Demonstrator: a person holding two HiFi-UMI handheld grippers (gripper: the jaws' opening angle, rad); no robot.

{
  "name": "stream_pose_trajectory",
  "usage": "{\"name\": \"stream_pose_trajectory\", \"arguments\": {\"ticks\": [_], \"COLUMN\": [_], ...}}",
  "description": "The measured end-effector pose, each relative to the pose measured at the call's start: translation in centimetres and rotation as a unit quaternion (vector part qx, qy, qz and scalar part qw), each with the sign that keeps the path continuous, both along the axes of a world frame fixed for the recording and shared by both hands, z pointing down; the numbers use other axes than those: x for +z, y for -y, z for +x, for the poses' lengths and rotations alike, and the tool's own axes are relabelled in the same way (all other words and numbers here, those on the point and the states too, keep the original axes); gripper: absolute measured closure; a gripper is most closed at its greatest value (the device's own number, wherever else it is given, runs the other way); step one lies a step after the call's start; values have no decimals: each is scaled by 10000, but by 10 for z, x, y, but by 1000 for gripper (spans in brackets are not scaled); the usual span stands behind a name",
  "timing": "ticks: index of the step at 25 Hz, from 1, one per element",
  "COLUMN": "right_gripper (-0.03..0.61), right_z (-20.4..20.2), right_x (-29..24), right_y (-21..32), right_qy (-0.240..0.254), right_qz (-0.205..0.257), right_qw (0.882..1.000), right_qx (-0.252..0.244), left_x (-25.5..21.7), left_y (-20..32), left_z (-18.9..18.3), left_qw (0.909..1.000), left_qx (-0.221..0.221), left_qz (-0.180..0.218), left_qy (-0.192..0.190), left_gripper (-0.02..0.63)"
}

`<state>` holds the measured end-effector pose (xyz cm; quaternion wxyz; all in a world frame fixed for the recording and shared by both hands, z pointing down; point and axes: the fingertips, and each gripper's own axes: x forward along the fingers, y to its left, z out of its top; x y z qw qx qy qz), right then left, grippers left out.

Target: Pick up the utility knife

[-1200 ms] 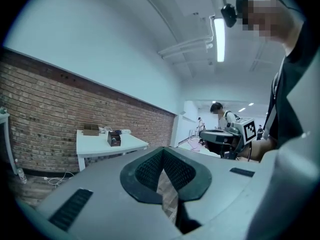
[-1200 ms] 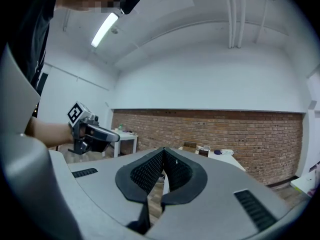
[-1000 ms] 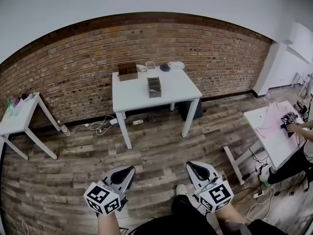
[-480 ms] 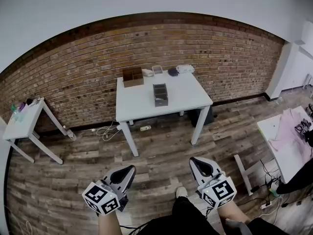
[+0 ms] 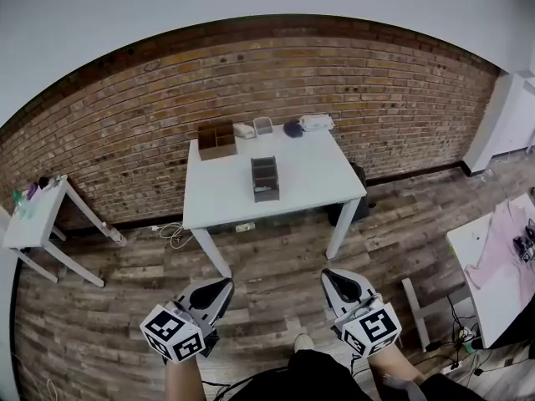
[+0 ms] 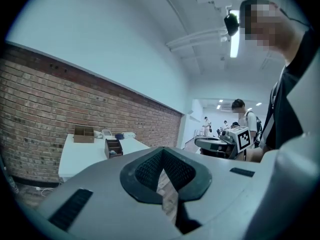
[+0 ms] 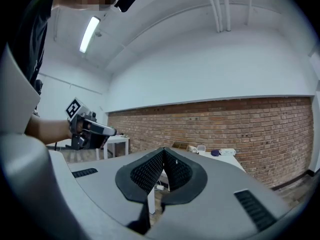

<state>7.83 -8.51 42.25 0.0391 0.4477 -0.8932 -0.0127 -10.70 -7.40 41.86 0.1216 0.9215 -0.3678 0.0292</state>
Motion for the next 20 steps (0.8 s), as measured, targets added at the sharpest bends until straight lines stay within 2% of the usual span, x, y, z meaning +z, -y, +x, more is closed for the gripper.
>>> {"name": "stream_pose_trajectory", "arguments": {"ticks": [9,15,20], "right_gripper": [581,581,581], "right_z": [45,52,46], "right_x": [-7,5,13], "right_y": [78,106,125], "right_qy": [55,-68,-124], "right_qz": [-69,-220,-277], "right_qw": [9995,9977,9960], "right_qx": [-314,-637,-837], "left_x": [-23,-15,-10], "left_y": [84,113,133], "left_z": [51,76,76], "left_qw": [9998,9997,9993], "left_qx": [-174,-252,-365], "left_qz": [98,24,3], "left_qy": [25,-41,-79], "left_gripper": [618,618,618]}}
